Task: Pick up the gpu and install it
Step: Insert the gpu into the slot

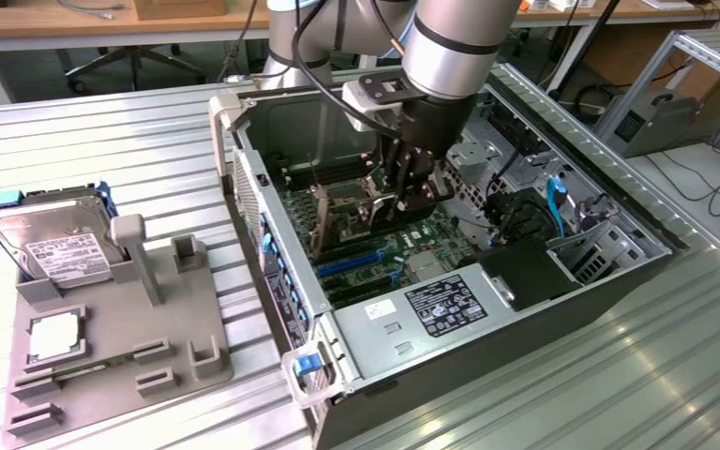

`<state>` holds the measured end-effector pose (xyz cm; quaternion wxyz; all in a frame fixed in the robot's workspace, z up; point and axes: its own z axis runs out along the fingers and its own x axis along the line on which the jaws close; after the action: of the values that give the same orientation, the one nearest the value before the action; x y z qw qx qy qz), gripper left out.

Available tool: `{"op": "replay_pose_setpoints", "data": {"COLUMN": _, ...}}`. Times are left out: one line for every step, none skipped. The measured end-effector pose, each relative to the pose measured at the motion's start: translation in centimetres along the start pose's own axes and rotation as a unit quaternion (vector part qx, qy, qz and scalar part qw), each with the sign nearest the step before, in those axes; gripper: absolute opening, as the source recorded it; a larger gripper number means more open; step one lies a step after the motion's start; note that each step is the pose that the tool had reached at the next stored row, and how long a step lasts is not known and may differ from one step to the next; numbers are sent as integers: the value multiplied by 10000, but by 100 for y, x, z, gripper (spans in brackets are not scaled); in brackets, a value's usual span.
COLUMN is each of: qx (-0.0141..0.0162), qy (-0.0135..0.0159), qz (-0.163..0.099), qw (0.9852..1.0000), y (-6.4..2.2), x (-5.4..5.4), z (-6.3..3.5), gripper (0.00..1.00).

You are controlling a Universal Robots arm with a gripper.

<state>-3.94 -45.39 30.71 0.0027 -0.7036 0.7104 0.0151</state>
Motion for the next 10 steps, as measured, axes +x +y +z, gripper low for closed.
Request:
{"op": "replay_pose_setpoints", "data": {"qx": 0, "qy": 0, "qz": 0, "qw": 10000, "y": 0, "x": 0, "z": 0, "gripper": 27}}
{"op": "replay_pose_setpoints", "data": {"qx": 0, "qy": 0, "qz": 0, "qw": 10000, "y": 0, "x": 0, "z": 0, "gripper": 27}}
{"op": "replay_pose_setpoints", "data": {"qx": 0, "qy": 0, "qz": 0, "qw": 10000, "y": 1, "x": 0, "z": 1, "gripper": 27}}
{"op": "replay_pose_setpoints", "data": {"qx": 0, "qy": 0, "qz": 0, "qw": 10000, "y": 1, "x": 0, "z": 1, "gripper": 27}}
{"op": "replay_pose_setpoints", "data": {"qx": 0, "qy": 0, "qz": 0, "qw": 10000, "y": 1, "x": 0, "z": 1, "gripper": 27}}
{"op": "replay_pose_setpoints", "data": {"qx": 0, "qy": -1, "qz": 0, "qw": 10000, "y": 1, "x": 0, "z": 1, "gripper": 27}}
{"op": "replay_pose_setpoints", "data": {"qx": 0, "qy": -1, "qz": 0, "qw": 10000, "y": 1, "x": 0, "z": 1, "gripper": 27}}
{"op": "replay_pose_setpoints", "data": {"qx": 0, "qy": -1, "qz": 0, "qw": 10000, "y": 1, "x": 0, "z": 1, "gripper": 27}}
{"op": "replay_pose_setpoints", "data": {"qx": 0, "qy": -1, "qz": 0, "qw": 10000, "y": 0, "x": 0, "z": 1, "gripper": 27}}
{"op": "replay_pose_setpoints", "data": {"qx": 0, "qy": -1, "qz": 0, "qw": 10000, "y": 0, "x": 0, "z": 1, "gripper": 27}}
